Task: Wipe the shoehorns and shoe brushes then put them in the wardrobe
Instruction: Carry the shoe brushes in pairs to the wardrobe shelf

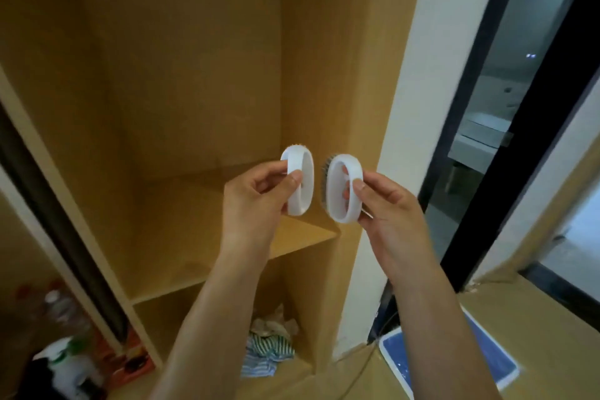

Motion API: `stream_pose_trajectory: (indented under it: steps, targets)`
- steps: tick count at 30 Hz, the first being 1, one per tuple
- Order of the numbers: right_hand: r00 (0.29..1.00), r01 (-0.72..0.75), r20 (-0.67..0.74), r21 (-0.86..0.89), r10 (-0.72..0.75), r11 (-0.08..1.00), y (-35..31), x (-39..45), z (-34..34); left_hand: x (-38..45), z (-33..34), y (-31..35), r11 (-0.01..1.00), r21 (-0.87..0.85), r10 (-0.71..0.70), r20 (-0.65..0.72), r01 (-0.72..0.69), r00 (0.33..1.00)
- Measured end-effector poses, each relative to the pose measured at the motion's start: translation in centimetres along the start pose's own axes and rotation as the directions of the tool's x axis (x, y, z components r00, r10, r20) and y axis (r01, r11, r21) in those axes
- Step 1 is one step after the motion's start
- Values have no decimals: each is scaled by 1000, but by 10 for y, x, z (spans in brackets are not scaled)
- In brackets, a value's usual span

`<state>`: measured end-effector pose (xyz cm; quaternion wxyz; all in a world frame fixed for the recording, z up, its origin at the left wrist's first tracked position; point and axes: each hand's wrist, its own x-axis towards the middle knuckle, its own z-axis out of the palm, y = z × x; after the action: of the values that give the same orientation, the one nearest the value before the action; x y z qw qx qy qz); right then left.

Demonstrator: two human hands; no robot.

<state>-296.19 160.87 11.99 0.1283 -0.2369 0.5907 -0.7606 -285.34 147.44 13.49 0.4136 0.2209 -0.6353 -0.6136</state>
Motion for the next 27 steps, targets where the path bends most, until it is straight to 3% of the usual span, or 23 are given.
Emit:
stream_pose_trajectory:
  steps: [9,18,23,27]
  targets:
    - [985,-138,107,-12,138,990,44,115,32,96,0,-50,997,30,-67,-169,73,983]
    - [967,-220,125,-10,220,975,72,244,89,233,-3,-77,976,-56,-214,-129,209,968]
    - [928,-323,173,-75,331,943,97,306,125,288,-22,-94,915,-101,-399,-86,390,913]
    - [903,-359,203,-122,378,925,128,349,154,325,-36,-113,900,-73,-436,-126,430,891]
